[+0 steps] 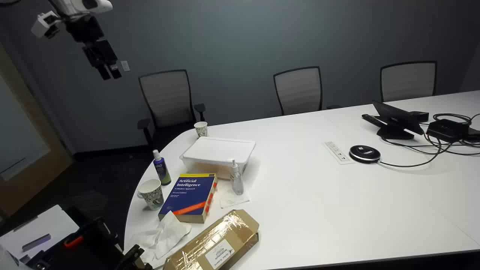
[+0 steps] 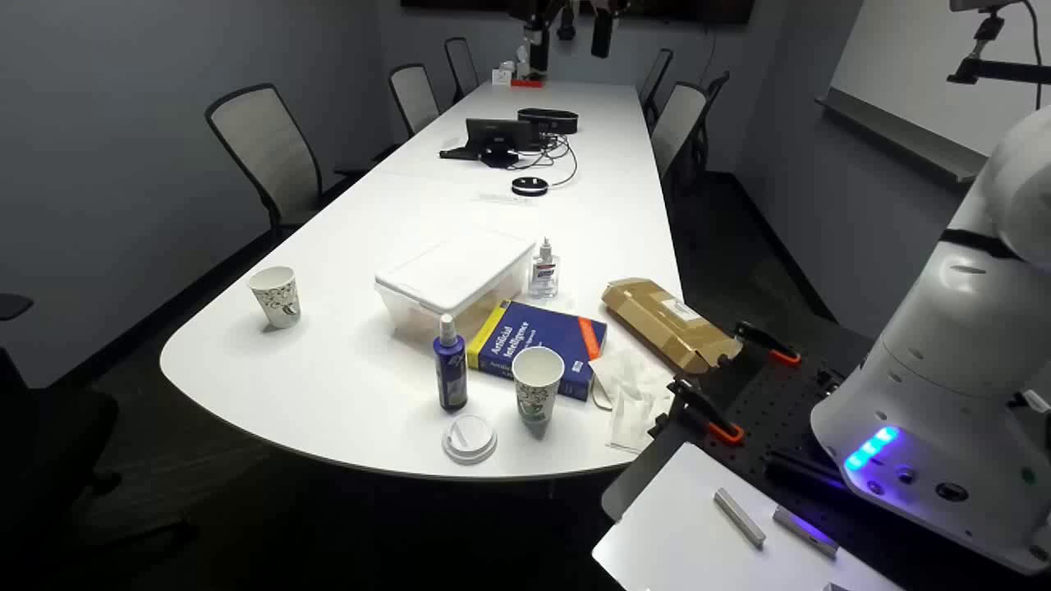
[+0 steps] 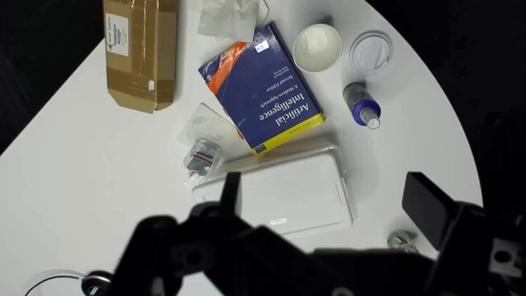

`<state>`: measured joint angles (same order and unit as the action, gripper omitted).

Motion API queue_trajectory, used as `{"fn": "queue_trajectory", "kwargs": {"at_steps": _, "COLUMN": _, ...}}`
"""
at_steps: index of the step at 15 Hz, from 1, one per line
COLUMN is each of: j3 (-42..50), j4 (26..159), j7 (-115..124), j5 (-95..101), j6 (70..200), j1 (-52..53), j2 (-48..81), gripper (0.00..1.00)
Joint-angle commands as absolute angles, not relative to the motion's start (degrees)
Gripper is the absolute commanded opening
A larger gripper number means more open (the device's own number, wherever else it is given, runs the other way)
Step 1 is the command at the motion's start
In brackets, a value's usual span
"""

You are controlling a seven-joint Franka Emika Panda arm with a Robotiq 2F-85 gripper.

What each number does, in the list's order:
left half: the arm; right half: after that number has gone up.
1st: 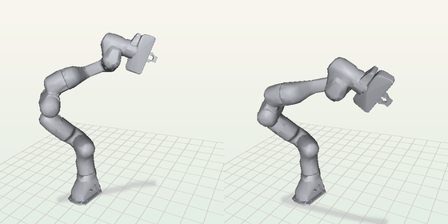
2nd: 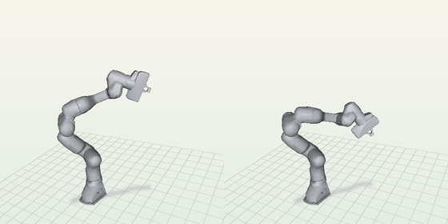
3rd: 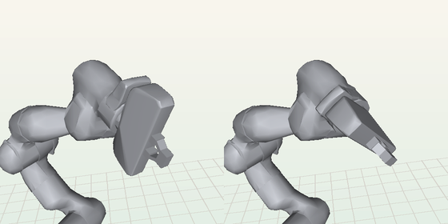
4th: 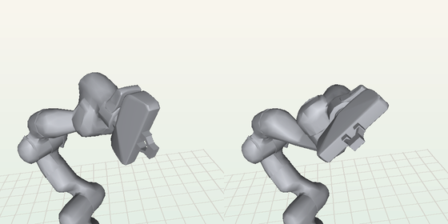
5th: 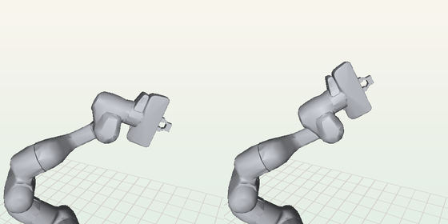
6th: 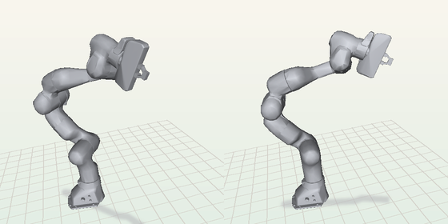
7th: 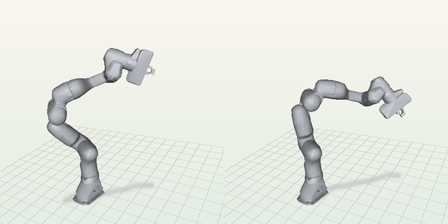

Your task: Move the blue bottle

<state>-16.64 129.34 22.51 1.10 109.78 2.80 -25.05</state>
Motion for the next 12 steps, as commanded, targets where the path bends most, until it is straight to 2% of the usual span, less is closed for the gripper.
{"fn": "queue_trajectory", "kwargs": {"at_steps": 1, "j3": -15.7, "j4": 129.3, "j7": 22.9, "j5": 1.6, "j6": 109.7, "j1": 3.9, "j2": -24.9, "gripper": 1.00}}
{"fn": "queue_trajectory", "kwargs": {"at_steps": 6, "j3": -17.2, "j4": 129.8, "j7": 26.8, "j5": 1.5, "j6": 114.4, "j1": 3.8, "j2": -20.9, "gripper": 1.00}}
{"fn": "queue_trajectory", "kwargs": {"at_steps": 12, "j3": -20.0, "j4": 133.7, "j7": 37.6, "j5": 2.1, "j6": 131.9, "j1": 6.0, "j2": -7.0, "gripper": 1.00}}
